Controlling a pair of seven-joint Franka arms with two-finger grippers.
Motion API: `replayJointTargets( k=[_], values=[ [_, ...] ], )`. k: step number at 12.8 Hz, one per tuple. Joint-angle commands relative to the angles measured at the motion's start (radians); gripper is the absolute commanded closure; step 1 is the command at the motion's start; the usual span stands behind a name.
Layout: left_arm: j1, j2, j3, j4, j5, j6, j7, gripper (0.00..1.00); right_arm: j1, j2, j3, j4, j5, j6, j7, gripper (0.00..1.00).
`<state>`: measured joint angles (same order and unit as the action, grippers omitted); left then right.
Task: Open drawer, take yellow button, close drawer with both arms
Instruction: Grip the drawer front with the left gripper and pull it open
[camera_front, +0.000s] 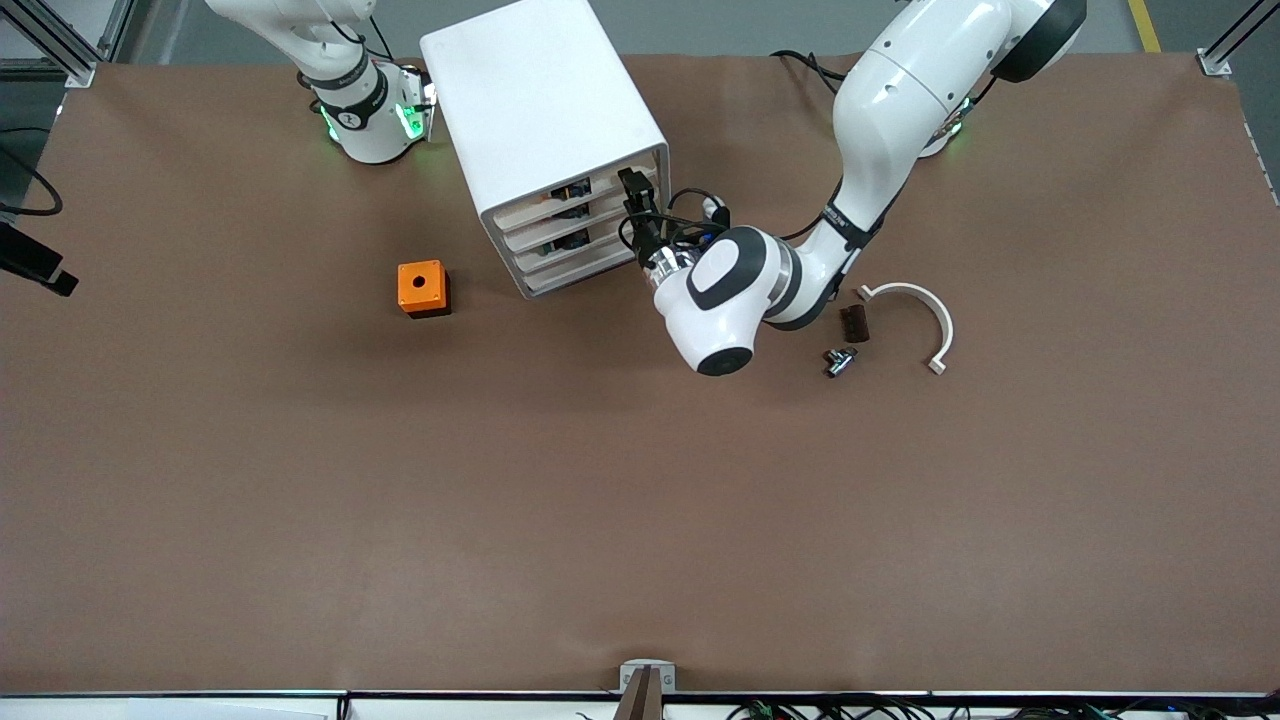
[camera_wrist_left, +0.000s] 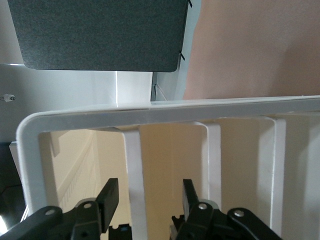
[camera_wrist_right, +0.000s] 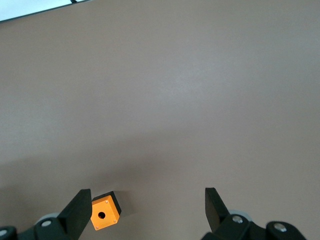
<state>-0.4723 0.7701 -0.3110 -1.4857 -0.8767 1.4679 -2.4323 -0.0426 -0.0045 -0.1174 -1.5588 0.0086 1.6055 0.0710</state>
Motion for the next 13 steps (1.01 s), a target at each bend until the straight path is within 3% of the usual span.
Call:
replayJointTargets(
  k=[1,2,4,6,9,11,12,13],
  values=[
    [-0.011,0.009,0.003,0.024,-0.024,-0.011,-0.022,0.73,-0.022,-0.009,0.016,-0.004,-0.006,-0.018,-0.007,0.0],
    [-0.006,0.009,0.004,0.024,-0.025,-0.011,-0.022,0.86,-0.022,-0.009,0.016,-0.004,-0.006,-0.018,-0.007,0.0],
    [0.009,0.008,0.013,0.025,-0.016,-0.017,-0.021,0.98,-0.023,-0.009,0.016,-0.006,-0.002,-0.027,-0.007,0.0],
    [0.059,0.006,0.015,0.036,-0.008,-0.018,-0.017,0.99,-0.025,-0.009,0.016,-0.007,-0.002,-0.035,-0.005,0.0],
    [0.145,0.043,0.023,0.129,-0.008,-0.012,0.009,0.98,-0.029,-0.009,0.016,-0.007,-0.002,-0.039,-0.007,0.0],
    [0.158,0.054,0.058,0.168,-0.013,-0.008,0.048,0.89,-0.031,-0.008,0.016,-0.007,-0.002,-0.039,-0.007,0.0],
    [0.158,0.052,0.081,0.168,-0.019,-0.006,0.08,0.78,-0.033,-0.008,0.016,-0.007,-0.001,-0.039,-0.007,0.0],
    [0.159,0.052,0.084,0.168,-0.021,-0.006,0.091,0.56,-0.031,-0.008,0.016,-0.009,-0.002,-0.041,-0.005,0.0]
  ],
)
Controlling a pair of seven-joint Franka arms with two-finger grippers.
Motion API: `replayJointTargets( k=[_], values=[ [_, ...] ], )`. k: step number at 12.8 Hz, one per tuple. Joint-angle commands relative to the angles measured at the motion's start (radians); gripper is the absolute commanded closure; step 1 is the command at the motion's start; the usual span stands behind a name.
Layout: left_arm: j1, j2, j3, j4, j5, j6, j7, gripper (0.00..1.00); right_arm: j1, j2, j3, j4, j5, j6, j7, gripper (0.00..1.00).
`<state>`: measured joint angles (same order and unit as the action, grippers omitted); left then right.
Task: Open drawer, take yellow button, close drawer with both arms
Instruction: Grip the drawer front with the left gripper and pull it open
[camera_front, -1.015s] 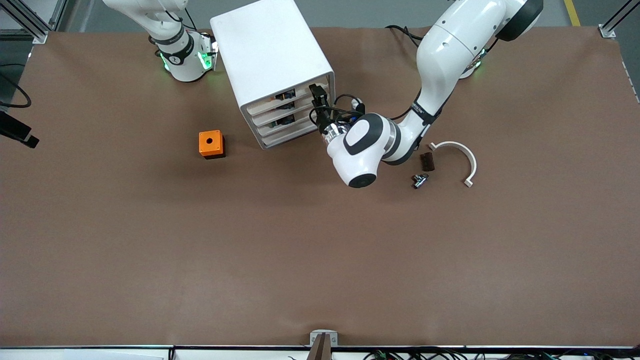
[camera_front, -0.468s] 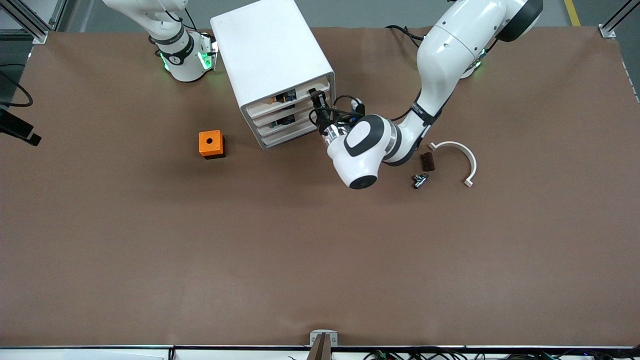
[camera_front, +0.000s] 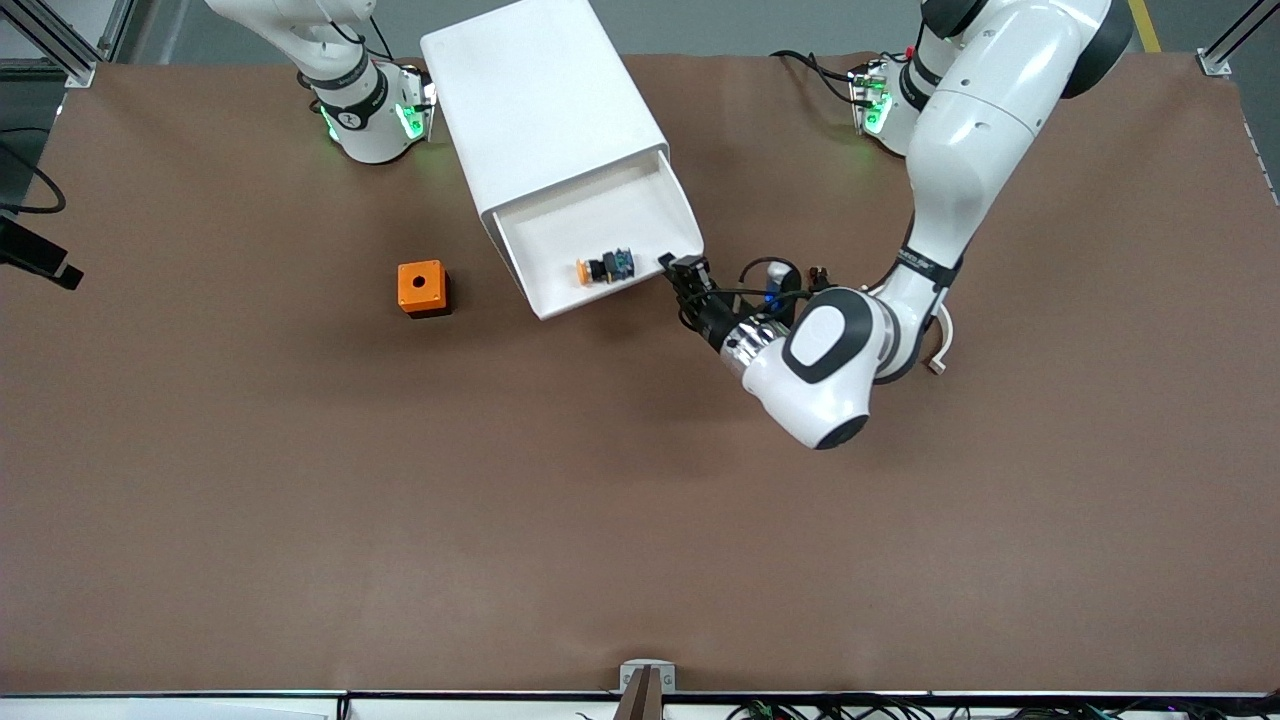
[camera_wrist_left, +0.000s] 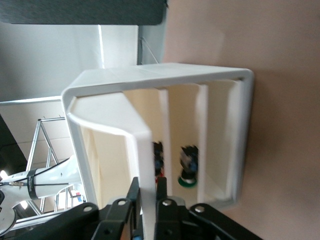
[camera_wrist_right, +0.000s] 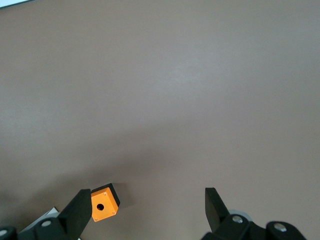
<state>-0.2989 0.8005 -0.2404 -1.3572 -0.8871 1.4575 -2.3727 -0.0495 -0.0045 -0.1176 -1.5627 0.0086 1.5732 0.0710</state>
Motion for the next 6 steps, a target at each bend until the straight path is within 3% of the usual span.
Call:
replayJointTargets(
  k=[1,2,6],
  values=[
    [-0.014,0.017,0.013,0.039,-0.009,0.004,0.029,0.07,-0.023,-0.008,0.018,-0.008,-0.002,-0.007,0.006,0.0],
    [-0.011,0.011,0.013,0.039,-0.009,0.003,0.032,0.01,-0.02,-0.008,0.018,-0.008,-0.001,-0.007,0.016,0.0],
    [0.032,-0.017,0.013,0.053,0.014,-0.009,0.032,0.01,0.025,-0.006,0.024,-0.014,-0.001,-0.027,0.231,0.0]
  ],
)
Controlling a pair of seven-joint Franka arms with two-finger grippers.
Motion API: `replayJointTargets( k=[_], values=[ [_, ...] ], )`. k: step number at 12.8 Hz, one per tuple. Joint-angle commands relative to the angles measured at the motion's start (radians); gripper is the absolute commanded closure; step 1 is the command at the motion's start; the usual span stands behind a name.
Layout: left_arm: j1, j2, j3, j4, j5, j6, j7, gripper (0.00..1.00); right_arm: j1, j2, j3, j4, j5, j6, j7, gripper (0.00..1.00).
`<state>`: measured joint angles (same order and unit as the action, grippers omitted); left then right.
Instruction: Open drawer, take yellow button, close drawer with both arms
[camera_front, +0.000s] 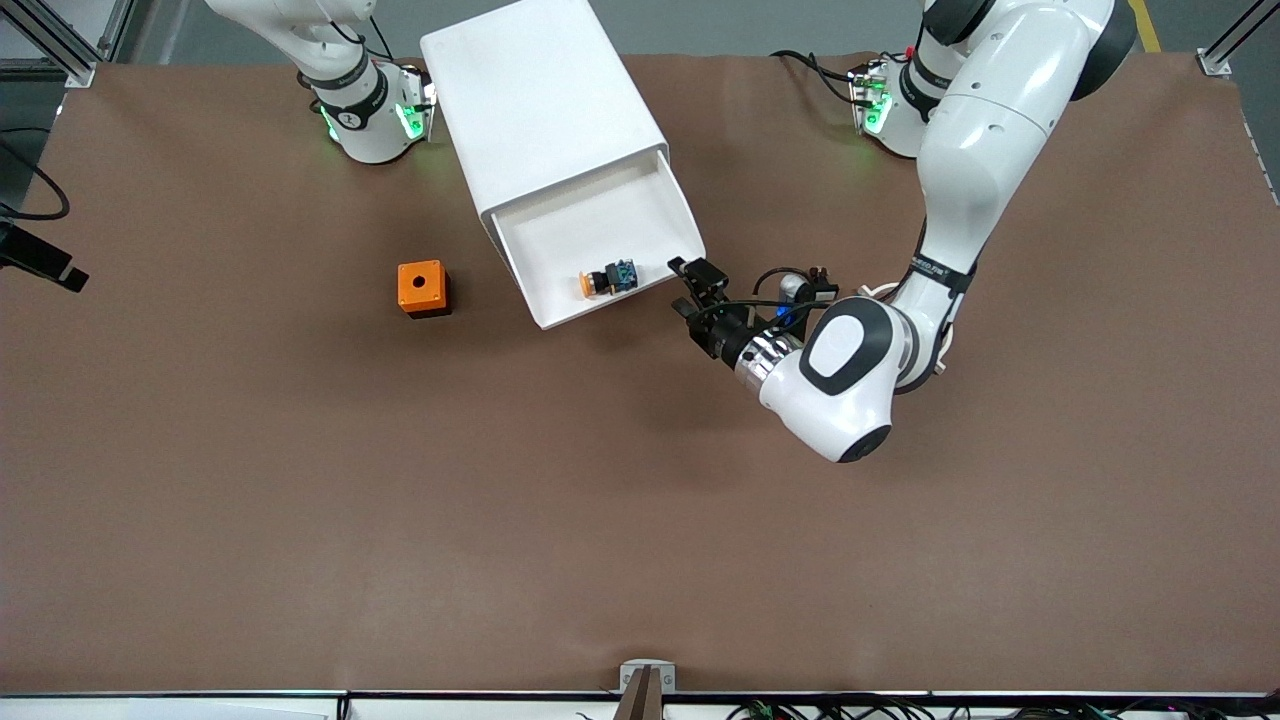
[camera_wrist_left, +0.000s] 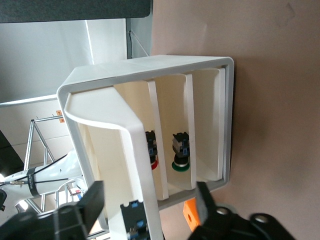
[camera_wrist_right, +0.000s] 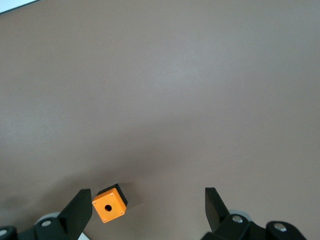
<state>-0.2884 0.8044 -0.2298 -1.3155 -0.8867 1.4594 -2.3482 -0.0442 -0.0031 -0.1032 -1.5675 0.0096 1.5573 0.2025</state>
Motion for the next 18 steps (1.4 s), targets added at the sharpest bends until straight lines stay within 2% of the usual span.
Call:
replayJointTargets(
  k=[1,5,8,11,14,16,18],
  values=[
    [0.032,-0.021,0.0,0.028,0.053,-0.017,0.007,0.01,0.045,-0.008,0.01,-0.009,-0.002,-0.019,0.16,0.0],
    [0.09,-0.034,-0.002,0.088,0.187,-0.019,0.03,0.0,0.15,-0.001,0.01,-0.009,0.009,-0.037,0.447,0.0],
    [0.145,-0.04,0.003,0.093,0.26,-0.017,0.209,0.0,0.237,0.008,0.01,-0.009,0.062,-0.036,0.688,0.0],
    [0.169,-0.044,0.003,0.093,0.458,-0.017,0.346,0.0,0.297,0.011,0.01,-0.008,0.168,-0.034,0.886,0.0],
    [0.176,-0.053,0.023,0.09,0.679,-0.016,0.446,0.0,0.375,0.043,0.011,-0.008,0.19,-0.022,1.041,0.0],
    [0.184,-0.048,0.039,0.085,0.785,-0.016,0.525,0.0,0.412,0.066,0.01,-0.008,0.251,0.018,1.122,0.0],
    [0.189,-0.053,0.043,0.085,0.871,-0.016,0.645,0.0,0.487,0.104,0.01,-0.009,0.259,0.082,1.245,0.0]
  ],
)
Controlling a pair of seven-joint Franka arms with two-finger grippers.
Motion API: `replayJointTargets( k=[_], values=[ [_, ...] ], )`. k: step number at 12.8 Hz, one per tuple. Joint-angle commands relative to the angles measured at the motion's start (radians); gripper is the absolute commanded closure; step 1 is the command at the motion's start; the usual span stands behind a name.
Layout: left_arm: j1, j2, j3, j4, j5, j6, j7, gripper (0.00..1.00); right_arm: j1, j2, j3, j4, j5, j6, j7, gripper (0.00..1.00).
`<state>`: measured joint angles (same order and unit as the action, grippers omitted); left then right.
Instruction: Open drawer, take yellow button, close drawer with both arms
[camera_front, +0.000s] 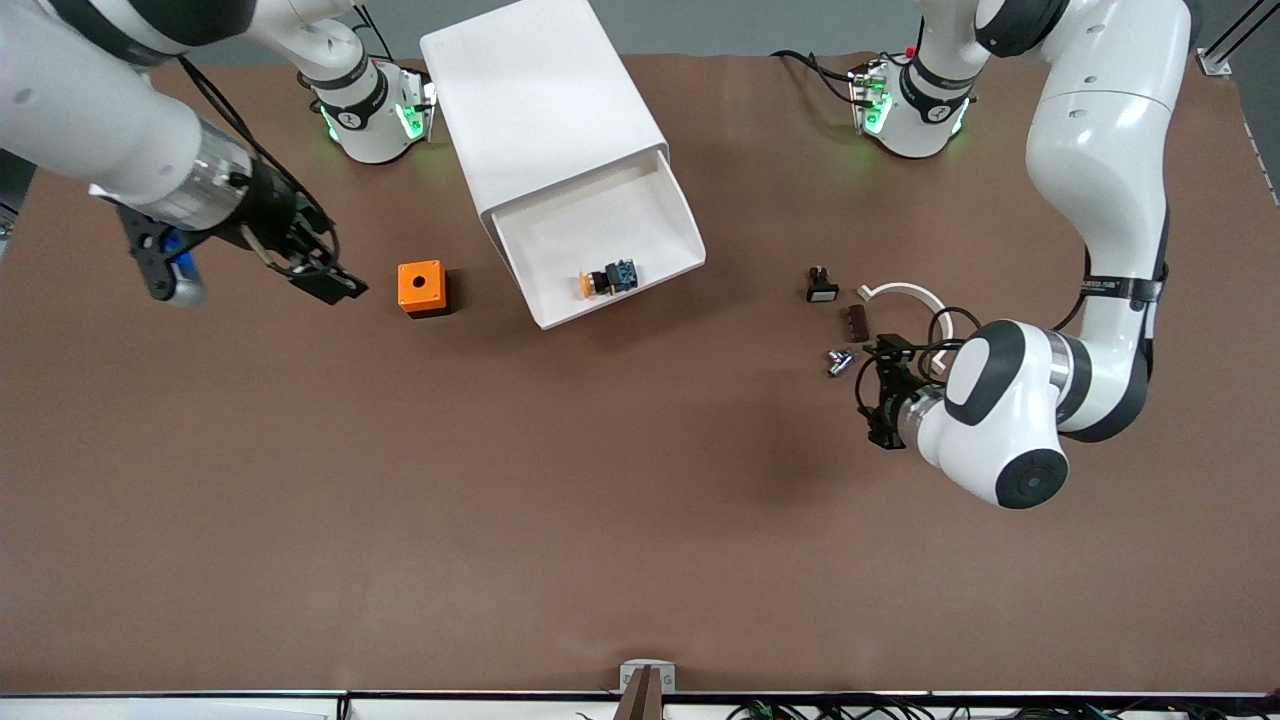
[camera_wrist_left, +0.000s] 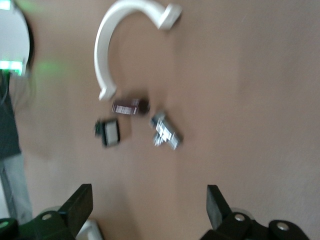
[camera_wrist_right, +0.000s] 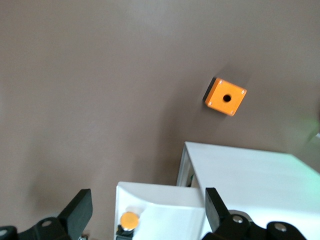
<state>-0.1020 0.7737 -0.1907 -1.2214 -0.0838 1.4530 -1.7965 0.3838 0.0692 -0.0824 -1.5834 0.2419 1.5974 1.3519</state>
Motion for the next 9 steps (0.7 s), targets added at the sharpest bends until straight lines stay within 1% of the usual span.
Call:
replayJointTargets(
  k=[1,3,5,8,9],
  values=[
    [0.001,-0.024,0.004,-0.009,0.085,-0.01,0.164,0.0,0.094,0.058,-0.01,0.006,0.027,0.068,0.151,0.0],
    [-0.013,-0.025,-0.001,-0.004,0.09,0.021,0.283,0.0,0.17,0.093,-0.011,-0.01,0.027,0.14,0.251,0.0],
    [-0.031,-0.042,-0.013,-0.007,0.088,0.134,0.359,0.0,0.24,0.109,-0.011,-0.047,0.025,0.228,0.324,0.0],
    [-0.096,-0.047,-0.013,-0.006,0.091,0.263,0.466,0.01,0.325,0.13,-0.013,-0.069,0.011,0.279,0.406,0.0],
    [-0.122,-0.047,-0.016,-0.006,0.091,0.276,0.501,0.01,0.345,0.141,-0.013,-0.081,-0.009,0.295,0.424,0.0]
  ],
)
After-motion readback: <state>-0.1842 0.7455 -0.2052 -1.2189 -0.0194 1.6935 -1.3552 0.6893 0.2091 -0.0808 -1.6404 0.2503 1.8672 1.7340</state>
